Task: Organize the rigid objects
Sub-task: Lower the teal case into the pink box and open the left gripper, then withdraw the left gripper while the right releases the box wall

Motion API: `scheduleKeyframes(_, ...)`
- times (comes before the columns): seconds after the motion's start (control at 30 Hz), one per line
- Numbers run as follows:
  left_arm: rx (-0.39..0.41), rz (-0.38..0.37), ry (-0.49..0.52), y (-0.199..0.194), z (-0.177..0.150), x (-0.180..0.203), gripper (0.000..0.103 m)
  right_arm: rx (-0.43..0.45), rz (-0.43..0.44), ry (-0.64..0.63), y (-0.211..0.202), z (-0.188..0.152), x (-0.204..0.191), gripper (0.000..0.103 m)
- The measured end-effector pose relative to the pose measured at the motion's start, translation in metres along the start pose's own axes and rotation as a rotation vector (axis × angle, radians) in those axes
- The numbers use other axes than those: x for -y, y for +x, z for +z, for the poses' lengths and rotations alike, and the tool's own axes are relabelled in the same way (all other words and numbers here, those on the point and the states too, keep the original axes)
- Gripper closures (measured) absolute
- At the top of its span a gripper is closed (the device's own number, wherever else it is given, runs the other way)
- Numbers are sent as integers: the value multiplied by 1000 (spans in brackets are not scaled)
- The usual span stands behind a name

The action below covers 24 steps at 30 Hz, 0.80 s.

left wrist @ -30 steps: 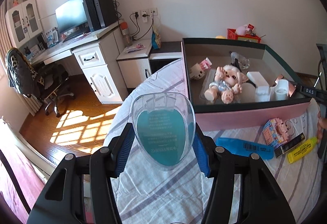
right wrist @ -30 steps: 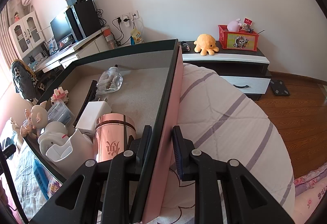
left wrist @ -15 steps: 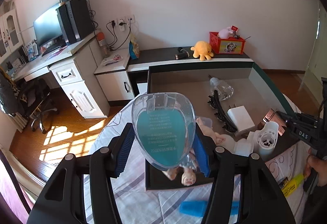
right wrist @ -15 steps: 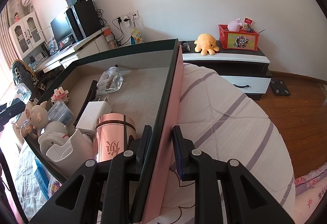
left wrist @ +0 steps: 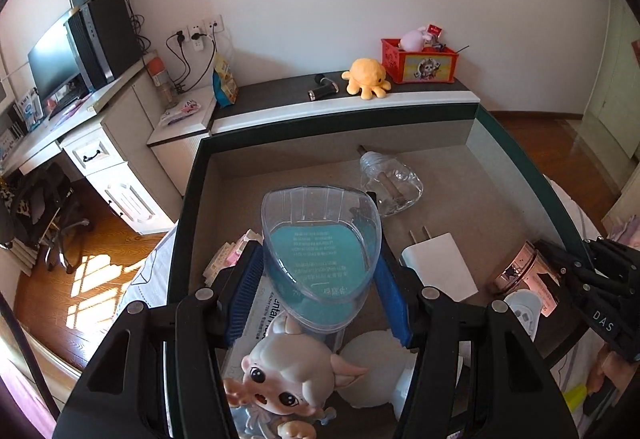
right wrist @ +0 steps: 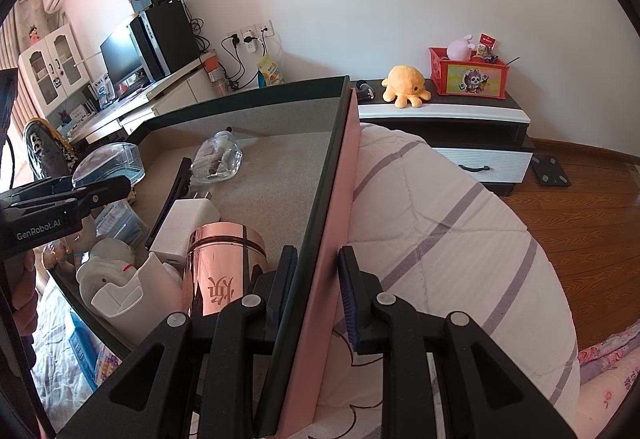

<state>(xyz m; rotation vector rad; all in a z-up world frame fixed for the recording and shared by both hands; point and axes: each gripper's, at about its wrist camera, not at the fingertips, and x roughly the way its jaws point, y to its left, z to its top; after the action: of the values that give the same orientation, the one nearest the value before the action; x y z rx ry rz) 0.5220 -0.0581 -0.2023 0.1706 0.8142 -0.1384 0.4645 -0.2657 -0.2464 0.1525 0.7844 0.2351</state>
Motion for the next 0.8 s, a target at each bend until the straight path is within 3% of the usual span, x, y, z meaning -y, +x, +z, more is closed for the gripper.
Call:
scheduleKeyframes(0.1, 28, -4, 10, -5, -1, 1, 36, 0, 0, 0, 0, 0, 0, 81)
scheduleKeyframes(0.17, 54, 17, 13, -13, -3, -2, 13, 0, 0, 0, 0, 0, -1, 80)
scheduleKeyframes(0.3, 109, 47, 0, -31, -5, -9, 0, -1, 4, 1, 0, 0, 0, 80)
scheduleKeyframes(0.57, 134, 80, -22, -57, -21, -26, 0, -1, 4, 2, 0, 0, 0, 80)
scheduleKeyframes(0.8, 131, 116, -84, -87, -57, -49, 0, 0, 9, 6, 0, 0, 1, 79)
